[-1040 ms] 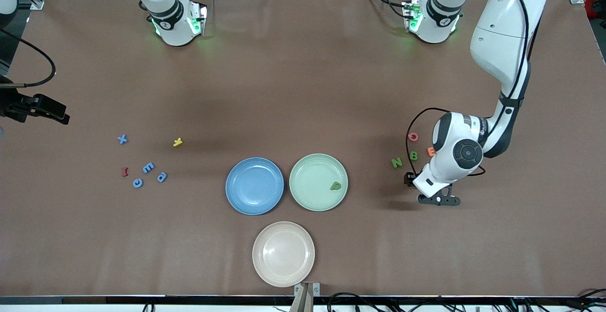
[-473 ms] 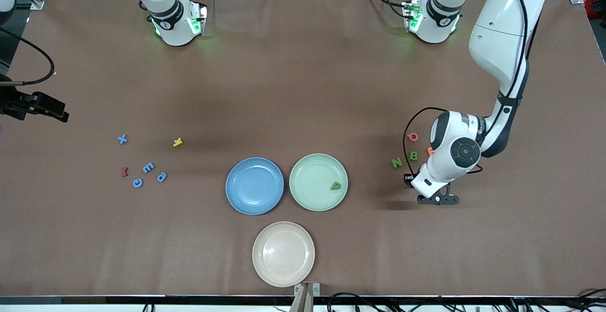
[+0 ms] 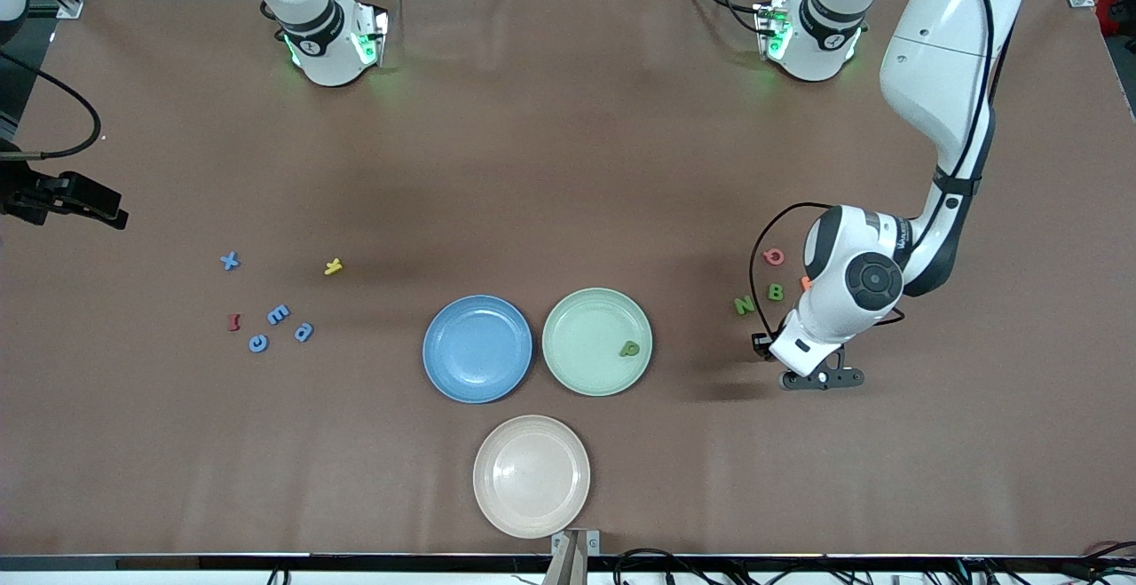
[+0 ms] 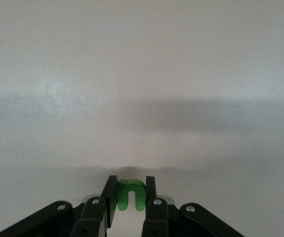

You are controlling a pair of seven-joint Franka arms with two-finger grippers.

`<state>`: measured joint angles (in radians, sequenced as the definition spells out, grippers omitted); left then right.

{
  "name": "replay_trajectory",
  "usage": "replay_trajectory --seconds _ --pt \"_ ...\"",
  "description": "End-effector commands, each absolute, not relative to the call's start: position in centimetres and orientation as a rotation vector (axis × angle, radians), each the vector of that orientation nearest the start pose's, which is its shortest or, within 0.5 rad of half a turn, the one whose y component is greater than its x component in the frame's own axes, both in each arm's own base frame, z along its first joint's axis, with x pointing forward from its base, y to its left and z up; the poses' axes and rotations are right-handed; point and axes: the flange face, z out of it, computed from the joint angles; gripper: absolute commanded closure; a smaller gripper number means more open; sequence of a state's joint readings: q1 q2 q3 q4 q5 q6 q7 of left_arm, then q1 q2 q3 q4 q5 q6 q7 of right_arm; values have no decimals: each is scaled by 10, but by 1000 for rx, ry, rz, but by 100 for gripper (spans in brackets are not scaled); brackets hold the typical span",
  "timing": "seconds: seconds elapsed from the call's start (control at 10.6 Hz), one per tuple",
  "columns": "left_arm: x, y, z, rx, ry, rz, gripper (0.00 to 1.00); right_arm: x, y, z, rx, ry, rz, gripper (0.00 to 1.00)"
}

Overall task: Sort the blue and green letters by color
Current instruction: 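Lower the left gripper and grasp the green letter n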

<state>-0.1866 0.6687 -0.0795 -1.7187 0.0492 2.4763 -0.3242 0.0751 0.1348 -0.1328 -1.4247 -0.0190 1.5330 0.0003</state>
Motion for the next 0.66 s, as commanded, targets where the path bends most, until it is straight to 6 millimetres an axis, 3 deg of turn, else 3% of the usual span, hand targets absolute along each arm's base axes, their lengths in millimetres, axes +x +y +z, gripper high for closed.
replay_trajectory --seconds 0.0,0.57 --pt "662 -181 228 -3217 -155 -160 100 587 -32 619 -3178 103 44 0" --pt "669 -169 244 -3226 -207 -193 100 588 -32 619 -3179 100 39 0"
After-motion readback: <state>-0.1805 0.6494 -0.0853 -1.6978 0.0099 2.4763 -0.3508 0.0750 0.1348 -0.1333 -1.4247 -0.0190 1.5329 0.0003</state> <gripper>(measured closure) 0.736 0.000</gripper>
